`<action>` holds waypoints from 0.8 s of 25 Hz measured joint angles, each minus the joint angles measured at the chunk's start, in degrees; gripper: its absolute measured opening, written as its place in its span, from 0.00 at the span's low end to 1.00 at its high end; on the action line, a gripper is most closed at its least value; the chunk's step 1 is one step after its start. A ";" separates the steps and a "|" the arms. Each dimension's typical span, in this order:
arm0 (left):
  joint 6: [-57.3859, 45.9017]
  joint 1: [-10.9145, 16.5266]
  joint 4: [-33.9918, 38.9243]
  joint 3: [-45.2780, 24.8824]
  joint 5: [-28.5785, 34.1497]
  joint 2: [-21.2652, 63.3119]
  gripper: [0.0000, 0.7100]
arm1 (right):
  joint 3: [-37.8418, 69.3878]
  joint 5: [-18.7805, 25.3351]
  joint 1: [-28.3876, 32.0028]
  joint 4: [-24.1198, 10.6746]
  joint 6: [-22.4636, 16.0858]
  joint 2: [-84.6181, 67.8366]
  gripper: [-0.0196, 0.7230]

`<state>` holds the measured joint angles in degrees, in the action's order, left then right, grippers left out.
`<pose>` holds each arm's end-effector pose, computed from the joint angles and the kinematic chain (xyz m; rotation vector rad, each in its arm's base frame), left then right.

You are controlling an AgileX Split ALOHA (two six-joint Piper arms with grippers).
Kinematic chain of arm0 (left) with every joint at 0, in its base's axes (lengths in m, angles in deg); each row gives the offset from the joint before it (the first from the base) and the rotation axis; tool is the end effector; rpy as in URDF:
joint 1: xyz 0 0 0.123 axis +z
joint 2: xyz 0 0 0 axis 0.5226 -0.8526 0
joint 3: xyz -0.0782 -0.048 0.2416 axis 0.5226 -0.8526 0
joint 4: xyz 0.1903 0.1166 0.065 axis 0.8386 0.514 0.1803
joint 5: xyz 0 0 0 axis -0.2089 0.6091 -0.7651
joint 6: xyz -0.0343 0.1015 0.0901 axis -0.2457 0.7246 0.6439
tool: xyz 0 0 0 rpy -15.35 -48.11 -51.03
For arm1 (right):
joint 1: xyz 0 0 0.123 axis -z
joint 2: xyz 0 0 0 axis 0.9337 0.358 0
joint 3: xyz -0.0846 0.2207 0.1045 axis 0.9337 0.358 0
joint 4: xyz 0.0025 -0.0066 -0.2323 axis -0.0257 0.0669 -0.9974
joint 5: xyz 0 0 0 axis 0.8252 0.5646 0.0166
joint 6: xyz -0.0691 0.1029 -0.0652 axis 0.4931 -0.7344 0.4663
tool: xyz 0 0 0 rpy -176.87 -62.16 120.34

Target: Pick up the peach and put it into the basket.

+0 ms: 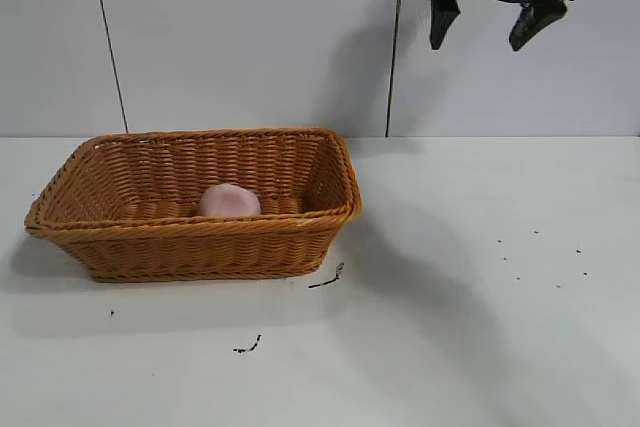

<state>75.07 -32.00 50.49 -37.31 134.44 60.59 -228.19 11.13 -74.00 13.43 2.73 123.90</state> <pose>0.0483 -0.0017 0.2456 -0.0212 2.0452 -0.0358 0.5117 0.0445 0.2048 -0.1131 2.6011 0.0310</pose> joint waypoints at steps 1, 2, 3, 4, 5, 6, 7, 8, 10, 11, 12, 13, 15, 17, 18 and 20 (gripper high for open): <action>0.00 0.00 0.00 0.00 0.00 0.00 0.98 | 0.00 0.00 0.37 0.00 0.00 0.00 0.96; 0.00 0.00 0.00 0.00 0.00 0.00 0.98 | 0.00 0.04 0.48 0.00 0.00 0.00 0.96; 0.00 0.00 0.00 0.00 0.00 0.00 0.98 | 0.00 0.04 0.62 0.00 0.00 0.00 0.96; 0.00 0.00 0.00 0.00 0.00 0.00 0.98 | 0.36 0.04 0.62 0.00 0.00 -0.30 0.96; 0.00 0.00 0.00 0.00 0.00 0.00 0.98 | 1.31 0.04 0.62 0.00 0.00 -1.02 0.96; 0.00 0.00 0.00 0.00 0.00 0.00 0.98 | 2.76 0.04 0.74 0.00 0.00 -2.14 0.96; 0.00 0.00 0.00 0.00 0.00 0.00 0.98 | 4.29 0.04 0.92 0.00 0.00 -3.70 0.96; 0.00 0.00 0.00 0.00 0.00 0.00 0.98 | 6.58 -0.02 1.19 0.00 0.00 -5.34 0.96; 0.00 0.00 0.00 0.00 0.00 0.00 0.98 | 12.44 -0.02 1.80 -0.31 0.00 -10.08 0.96; 0.00 0.00 0.00 0.00 0.00 0.00 0.98 | 15.37 -0.03 2.13 -0.61 0.00 -12.99 0.96; 0.00 0.00 0.00 0.00 0.00 0.00 0.98 | 19.29 -0.08 2.34 -0.91 0.00 -15.63 0.96; 0.00 0.00 0.00 0.00 0.00 0.00 0.98 | 23.55 -0.08 2.42 -1.05 0.00 -18.96 0.96; 0.00 0.00 0.00 0.00 0.00 0.00 0.98 | 32.11 -0.01 2.42 -0.98 0.00 -25.56 0.96; 0.00 0.00 0.00 0.00 0.00 0.00 0.98 | 41.91 -0.06 2.42 -0.65 0.00 -33.23 0.96; 0.00 0.00 0.00 0.00 0.00 0.00 0.98 | 46.04 -0.06 2.42 -0.52 -0.35 -37.21 0.96; 0.00 0.00 0.00 0.00 0.00 0.00 0.98 | 55.78 -0.06 2.42 -0.47 -0.45 -44.55 0.96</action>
<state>75.07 -32.00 50.49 -37.31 134.44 60.59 -172.42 11.06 -71.57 12.96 2.28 79.35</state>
